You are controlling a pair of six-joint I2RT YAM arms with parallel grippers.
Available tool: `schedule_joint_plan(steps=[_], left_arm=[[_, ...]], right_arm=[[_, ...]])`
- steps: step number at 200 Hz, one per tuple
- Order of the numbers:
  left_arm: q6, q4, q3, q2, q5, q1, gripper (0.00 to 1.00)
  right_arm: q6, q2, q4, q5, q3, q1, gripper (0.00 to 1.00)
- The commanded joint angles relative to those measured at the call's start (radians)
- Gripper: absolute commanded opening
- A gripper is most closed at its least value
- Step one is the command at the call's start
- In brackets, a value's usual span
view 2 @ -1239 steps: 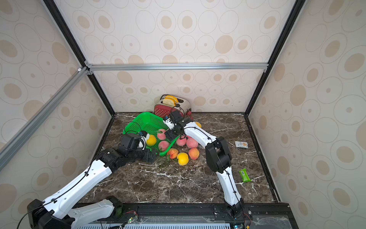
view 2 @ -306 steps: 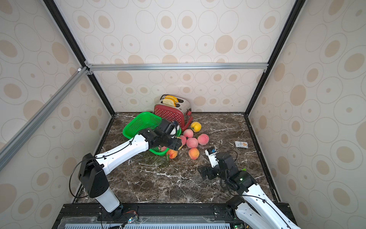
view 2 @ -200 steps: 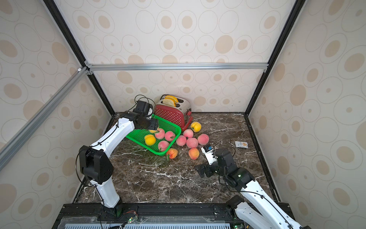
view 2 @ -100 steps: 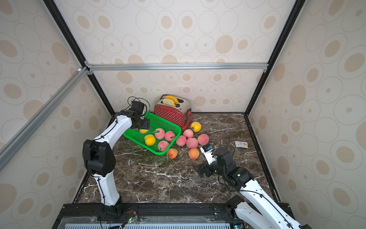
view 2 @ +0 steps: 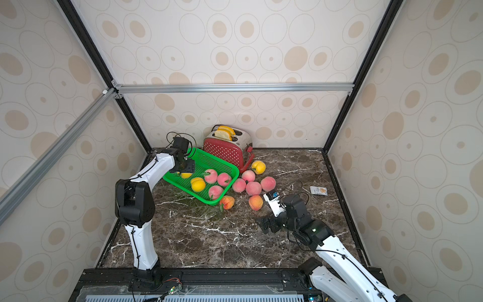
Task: Put the peaches into the basket
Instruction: Place the peach in the basket.
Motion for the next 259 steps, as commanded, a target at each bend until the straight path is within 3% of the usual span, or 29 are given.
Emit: schedule_joint_plan(steps=[1, 172, 259], left_arm=[[-0.018, 0.010, -0.017, 0.005, -0.012, 0.011, 0.74], [-0.031, 0.021, -0.062, 0.030, -0.012, 0.025, 0.79], [-0.031, 0.031, -0.073, 0.030, -0.005, 0.031, 0.86]], right_arm=[[-0.009, 0.002, 0.018, -0.012, 0.004, -0.003, 1.00], [-0.009, 0.017, 0.038, -0.002, 0.007, -0.006, 1.00], [0.013, 0.028, 0.014, 0.007, 0.019, -0.052, 1.00]])
